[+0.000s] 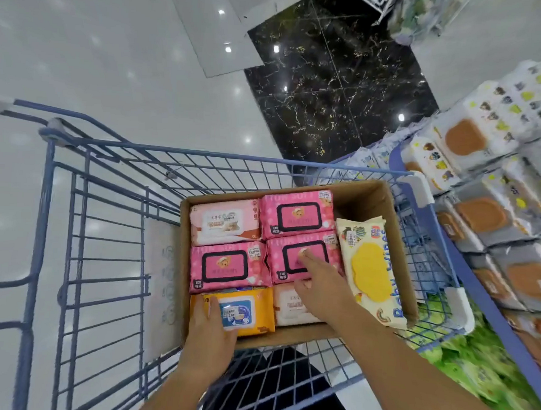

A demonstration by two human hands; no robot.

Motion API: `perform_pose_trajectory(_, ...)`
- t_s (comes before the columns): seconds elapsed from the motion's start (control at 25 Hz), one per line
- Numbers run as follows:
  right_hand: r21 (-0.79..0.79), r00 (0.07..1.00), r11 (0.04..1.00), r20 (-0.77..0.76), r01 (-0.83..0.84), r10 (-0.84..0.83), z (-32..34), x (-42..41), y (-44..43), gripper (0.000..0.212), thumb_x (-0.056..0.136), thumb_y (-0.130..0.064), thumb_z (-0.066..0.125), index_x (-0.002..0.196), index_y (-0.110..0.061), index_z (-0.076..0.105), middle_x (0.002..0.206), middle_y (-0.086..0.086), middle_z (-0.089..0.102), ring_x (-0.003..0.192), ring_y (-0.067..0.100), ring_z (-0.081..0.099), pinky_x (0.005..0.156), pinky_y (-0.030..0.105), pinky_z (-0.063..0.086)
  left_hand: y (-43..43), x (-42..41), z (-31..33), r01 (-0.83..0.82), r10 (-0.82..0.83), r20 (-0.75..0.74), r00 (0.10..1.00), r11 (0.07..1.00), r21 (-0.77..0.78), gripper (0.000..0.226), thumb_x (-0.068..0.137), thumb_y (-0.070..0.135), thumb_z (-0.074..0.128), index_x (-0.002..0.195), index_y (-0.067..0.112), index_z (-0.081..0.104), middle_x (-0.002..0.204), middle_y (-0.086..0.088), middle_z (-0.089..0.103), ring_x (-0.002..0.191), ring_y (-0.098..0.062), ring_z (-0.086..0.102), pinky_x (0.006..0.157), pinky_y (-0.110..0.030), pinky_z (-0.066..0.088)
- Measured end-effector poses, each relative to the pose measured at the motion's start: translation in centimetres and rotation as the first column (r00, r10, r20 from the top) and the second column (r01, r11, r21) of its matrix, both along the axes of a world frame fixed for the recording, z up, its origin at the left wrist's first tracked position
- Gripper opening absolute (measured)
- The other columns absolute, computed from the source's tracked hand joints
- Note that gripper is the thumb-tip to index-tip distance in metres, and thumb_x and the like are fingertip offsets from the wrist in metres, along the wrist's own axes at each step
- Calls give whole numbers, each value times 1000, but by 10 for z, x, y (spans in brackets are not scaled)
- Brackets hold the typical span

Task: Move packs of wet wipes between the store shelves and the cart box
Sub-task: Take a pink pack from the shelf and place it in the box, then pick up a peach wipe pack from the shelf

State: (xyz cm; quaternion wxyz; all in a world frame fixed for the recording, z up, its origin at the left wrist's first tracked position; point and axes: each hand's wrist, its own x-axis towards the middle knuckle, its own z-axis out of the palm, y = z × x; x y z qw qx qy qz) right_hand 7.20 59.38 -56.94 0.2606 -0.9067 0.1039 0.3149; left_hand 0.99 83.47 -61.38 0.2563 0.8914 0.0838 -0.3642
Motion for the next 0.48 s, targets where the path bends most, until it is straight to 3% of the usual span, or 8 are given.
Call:
perform_pose_trajectory(0.08,140,973,963,-58,229,-223,19,-6,0,54,99,-29,53,152,-27,39,139,-2,56,118,16,60,90,26,50,-3,14,15,-14,12,-82,997,1000,-15,61,97,31,60,148,8,35,153,-12,26,134,-26,43,111,-34,43)
perform_pose_trajectory(0.12,183,947,929,-92,321,-309,30,-10,-1,52,100,-30,52,150,-29,40,128,-4,59,110,16,63,84,27,51,-7,24,28,-25,20,-117,993,999,-46,54,95,33,59,142,12,42,144,-10,41,119,-23,55,99,-35,52)
perform_pose_trajectory(0.2,252,865,827,-162,502,-476,52,-23,-3,50,101,-36,49,150,-29,40,128,-6,54,113,19,62,89,33,53,-24,45,60,-111,82,-174,981,981,-162,51,98,35,54,145,18,44,109,2,62,84,-15,62,69,-29,53)
perform_pose_trajectory(0.24,290,786,731,-199,618,-585,63,-28,-6,50,102,-39,49,149,-26,41,132,-4,53,114,20,59,94,38,54,-36,57,79,-171,122,-208,970,956,-237,52,101,35,52,149,18,42,100,7,60,79,-14,59,66,-28,50)
perform_pose_trajectory(0.32,382,565,458,-239,803,-790,84,-42,-19,46,102,-37,49,144,-18,48,128,6,58,111,25,60,103,50,50,-66,76,114,-239,149,-256,955,898,-369,48,103,38,49,148,20,46,116,4,59,101,-18,59,88,-36,50)
perform_pose_trajectory(0.4,454,375,235,-246,859,-894,110,-59,-36,34,103,-31,49,134,-20,53,128,5,59,116,24,59,108,48,45,-97,88,147,-201,91,-252,963,867,-456,45,100,43,52,140,23,53,134,5,54,126,-22,52,108,-46,43)
perform_pose_trajectory(0.48,521,230,80,-229,850,-946,136,-80,-57,28,102,-34,50,128,-24,55,133,-1,59,120,19,57,105,42,46,-129,92,176,-126,2,-223,975,829,-545,38,96,48,55,129,28,58,136,6,56,128,-20,51,109,-46,41)
